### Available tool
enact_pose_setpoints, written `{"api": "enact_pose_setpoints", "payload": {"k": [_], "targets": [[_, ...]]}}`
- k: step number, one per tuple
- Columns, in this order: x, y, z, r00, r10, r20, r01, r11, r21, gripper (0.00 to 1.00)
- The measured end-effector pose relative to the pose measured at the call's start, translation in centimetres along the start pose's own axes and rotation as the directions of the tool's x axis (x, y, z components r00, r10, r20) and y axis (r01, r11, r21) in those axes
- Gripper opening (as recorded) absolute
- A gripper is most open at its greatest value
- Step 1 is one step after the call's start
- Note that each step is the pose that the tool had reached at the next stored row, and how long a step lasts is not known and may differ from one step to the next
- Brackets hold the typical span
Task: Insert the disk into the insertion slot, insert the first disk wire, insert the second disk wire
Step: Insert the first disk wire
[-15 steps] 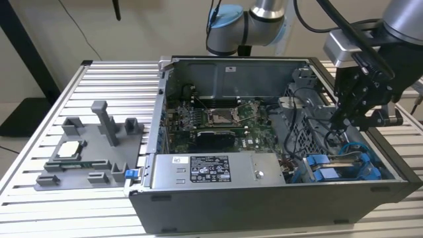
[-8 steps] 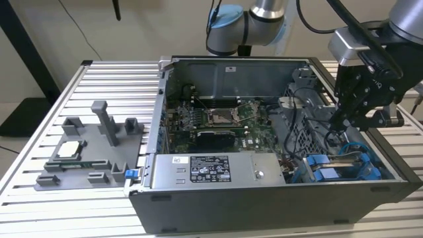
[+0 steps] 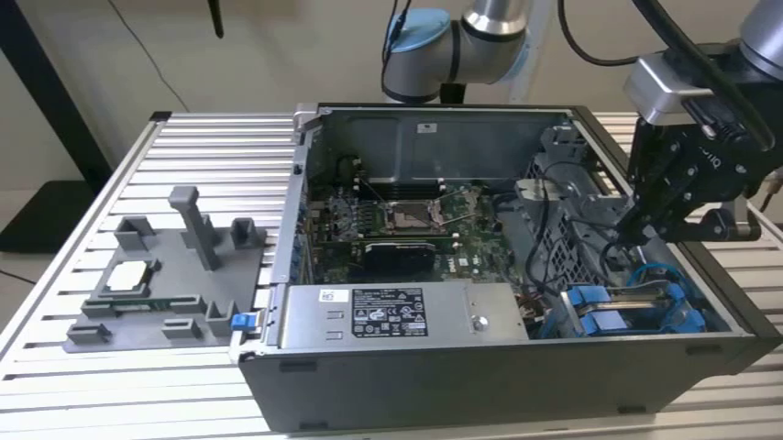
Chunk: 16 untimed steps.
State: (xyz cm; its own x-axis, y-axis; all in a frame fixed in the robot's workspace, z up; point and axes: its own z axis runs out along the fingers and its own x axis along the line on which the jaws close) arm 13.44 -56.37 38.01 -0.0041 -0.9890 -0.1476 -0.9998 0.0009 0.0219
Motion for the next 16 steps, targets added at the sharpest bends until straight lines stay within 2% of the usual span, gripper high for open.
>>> {"api": "enact_pose_setpoints", "payload": {"k": [16], "targets": [[1.22, -0.41, 0.08, 1.0000, 0.000, 0.0000, 0.000, 1.0000, -0.0008, 0.00]]}}
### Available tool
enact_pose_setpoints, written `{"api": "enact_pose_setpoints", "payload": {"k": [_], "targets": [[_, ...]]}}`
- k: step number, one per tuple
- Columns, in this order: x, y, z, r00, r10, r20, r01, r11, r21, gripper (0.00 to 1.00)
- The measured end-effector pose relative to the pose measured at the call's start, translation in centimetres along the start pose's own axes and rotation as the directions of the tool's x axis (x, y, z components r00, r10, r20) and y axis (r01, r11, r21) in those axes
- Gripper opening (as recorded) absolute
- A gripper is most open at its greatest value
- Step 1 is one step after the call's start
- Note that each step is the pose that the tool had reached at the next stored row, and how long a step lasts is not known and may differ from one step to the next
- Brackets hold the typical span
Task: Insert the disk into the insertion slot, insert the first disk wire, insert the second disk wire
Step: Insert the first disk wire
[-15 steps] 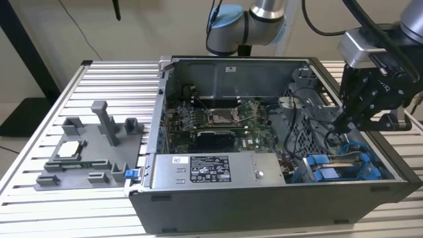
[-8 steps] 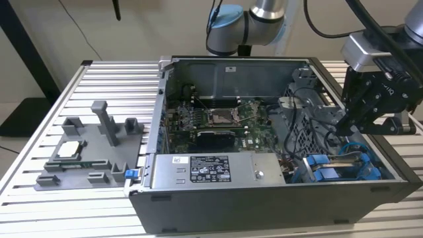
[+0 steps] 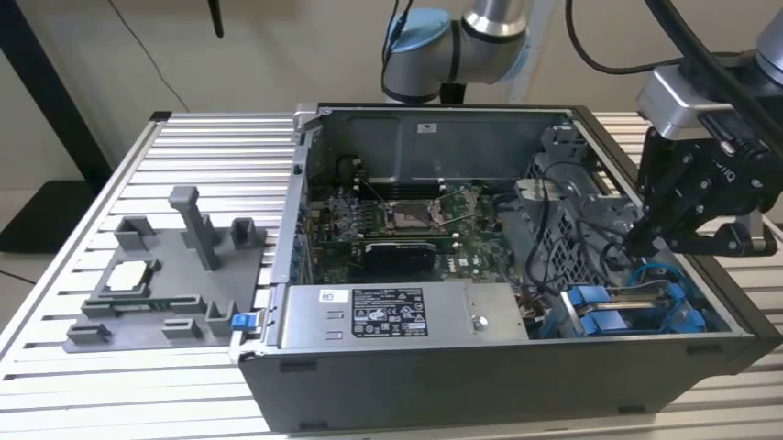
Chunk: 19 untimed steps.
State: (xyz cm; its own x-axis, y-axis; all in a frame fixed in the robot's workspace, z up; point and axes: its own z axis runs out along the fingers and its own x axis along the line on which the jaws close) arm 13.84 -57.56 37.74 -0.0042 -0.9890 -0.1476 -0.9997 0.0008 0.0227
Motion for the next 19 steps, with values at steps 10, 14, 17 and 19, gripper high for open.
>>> {"api": "enact_pose_setpoints", "payload": {"k": [10, 14, 17, 19], "targets": [[1.00, -0.13, 0.05, 1.0000, 0.000, 0.0001, 0.000, 1.0000, -0.0007, 0.00], [1.37, -0.16, 0.11, 1.0000, 0.000, 0.0002, 0.000, 1.0000, -0.0009, 0.00], [1.55, -0.20, 0.25, 1.0000, 0.000, 0.0001, 0.000, 1.0000, -0.0010, 0.00], [1.63, -0.23, 0.37, 1.0000, 0.001, 0.0001, -0.001, 1.0000, -0.0008, 0.00]]}}
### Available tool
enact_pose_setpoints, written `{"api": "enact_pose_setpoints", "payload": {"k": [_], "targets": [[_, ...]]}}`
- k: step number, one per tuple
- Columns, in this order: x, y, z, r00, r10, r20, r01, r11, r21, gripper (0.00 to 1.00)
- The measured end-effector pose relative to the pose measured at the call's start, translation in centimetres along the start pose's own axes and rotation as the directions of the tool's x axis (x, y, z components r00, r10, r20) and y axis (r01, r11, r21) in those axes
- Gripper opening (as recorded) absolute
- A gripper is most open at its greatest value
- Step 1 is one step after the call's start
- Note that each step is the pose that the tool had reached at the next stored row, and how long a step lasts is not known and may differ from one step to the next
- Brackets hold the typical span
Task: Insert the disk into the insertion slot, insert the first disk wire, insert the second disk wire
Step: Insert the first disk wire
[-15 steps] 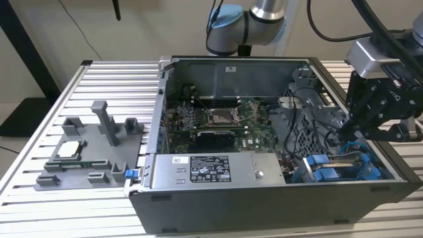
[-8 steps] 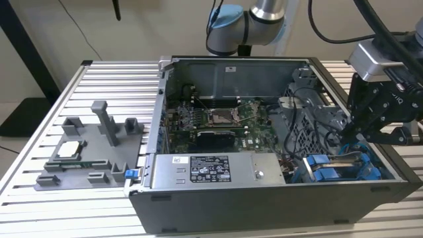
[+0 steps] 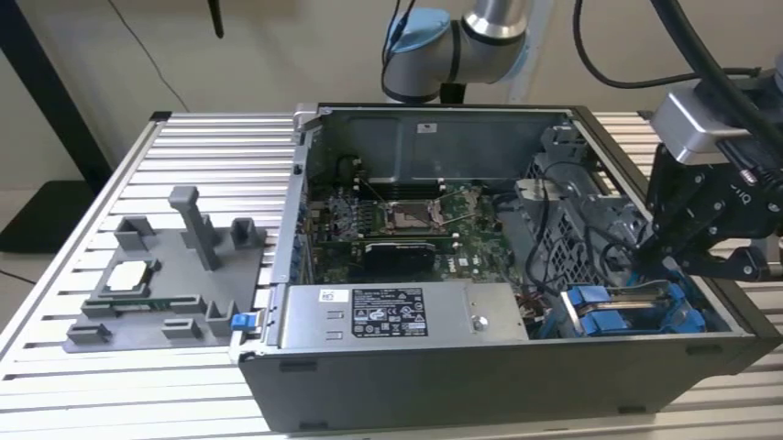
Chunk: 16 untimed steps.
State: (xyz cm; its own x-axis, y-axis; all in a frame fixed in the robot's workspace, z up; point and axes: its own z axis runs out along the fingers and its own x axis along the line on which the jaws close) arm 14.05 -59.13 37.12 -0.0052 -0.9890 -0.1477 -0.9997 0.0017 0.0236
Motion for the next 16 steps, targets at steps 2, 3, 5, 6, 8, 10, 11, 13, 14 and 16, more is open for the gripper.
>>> {"api": "enact_pose_setpoints", "payload": {"k": [2, 3, 5, 6, 8, 10, 11, 13, 14, 16], "targets": [[0.05, -0.04, 0.14, 1.0000, 0.004, 0.0002, -0.004, 1.0000, 0.0007, 0.00], [0.07, -0.08, 0.21, 1.0000, 0.008, 0.0001, -0.008, 1.0000, 0.0012, 0.00], [0.09, -0.12, 0.30, 0.9999, 0.014, 0.0002, -0.014, 0.9999, 0.0020, 0.00], [0.09, -0.13, 0.33, 0.9999, 0.015, 0.0002, -0.015, 0.9999, 0.0022, 0.00], [0.10, -0.15, 0.37, 0.9999, 0.016, 0.0003, -0.016, 0.9999, 0.0023, 0.00], [0.10, -0.16, 0.38, 0.9999, 0.016, 0.0004, -0.016, 0.9999, 0.0023, 0.00], [0.10, -0.16, 0.39, 0.9999, 0.016, 0.0004, -0.016, 0.9999, 0.0023, 0.00], [0.11, -0.16, 0.43, 0.9999, 0.016, 0.0005, -0.016, 0.9999, 0.0023, 0.00], [0.11, -0.16, 0.46, 0.9999, 0.016, 0.0004, -0.016, 0.9999, 0.0023, 0.00], [0.12, -0.16, 0.51, 0.9999, 0.016, 0.0004, -0.016, 0.9999, 0.0023, 0.00]]}}
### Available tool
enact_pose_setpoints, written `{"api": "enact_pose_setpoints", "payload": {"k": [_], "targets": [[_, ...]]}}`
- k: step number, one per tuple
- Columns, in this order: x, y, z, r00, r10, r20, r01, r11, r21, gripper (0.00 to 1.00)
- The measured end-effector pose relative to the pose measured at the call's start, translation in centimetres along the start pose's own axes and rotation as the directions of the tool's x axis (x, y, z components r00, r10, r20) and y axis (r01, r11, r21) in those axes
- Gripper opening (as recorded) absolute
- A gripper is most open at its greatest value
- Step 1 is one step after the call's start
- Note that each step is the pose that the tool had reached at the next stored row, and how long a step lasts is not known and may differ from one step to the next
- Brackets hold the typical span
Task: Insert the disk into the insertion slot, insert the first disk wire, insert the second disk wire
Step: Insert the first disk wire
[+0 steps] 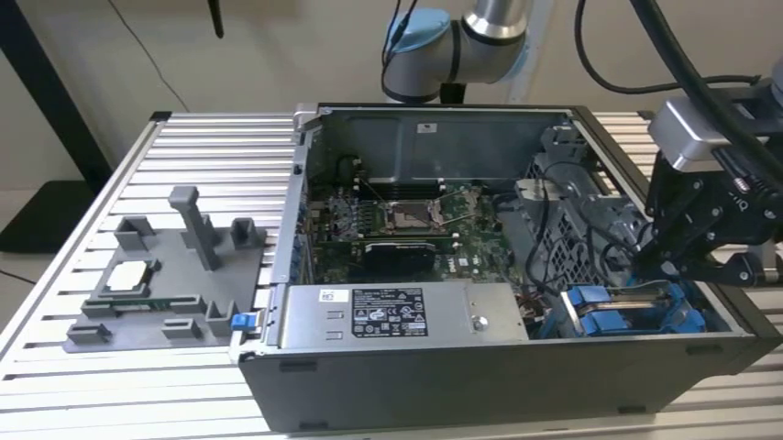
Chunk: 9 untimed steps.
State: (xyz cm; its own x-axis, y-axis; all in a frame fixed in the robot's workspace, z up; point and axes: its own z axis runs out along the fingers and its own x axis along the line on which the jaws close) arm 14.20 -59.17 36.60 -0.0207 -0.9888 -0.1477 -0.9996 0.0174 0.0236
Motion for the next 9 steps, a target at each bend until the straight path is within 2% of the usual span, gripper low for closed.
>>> {"api": "enact_pose_setpoints", "payload": {"k": [9], "targets": [[0.06, -0.08, 0.40, 1.0000, 0.000, 0.0002, 0.000, 1.0000, 0.0000, 0.00]]}}
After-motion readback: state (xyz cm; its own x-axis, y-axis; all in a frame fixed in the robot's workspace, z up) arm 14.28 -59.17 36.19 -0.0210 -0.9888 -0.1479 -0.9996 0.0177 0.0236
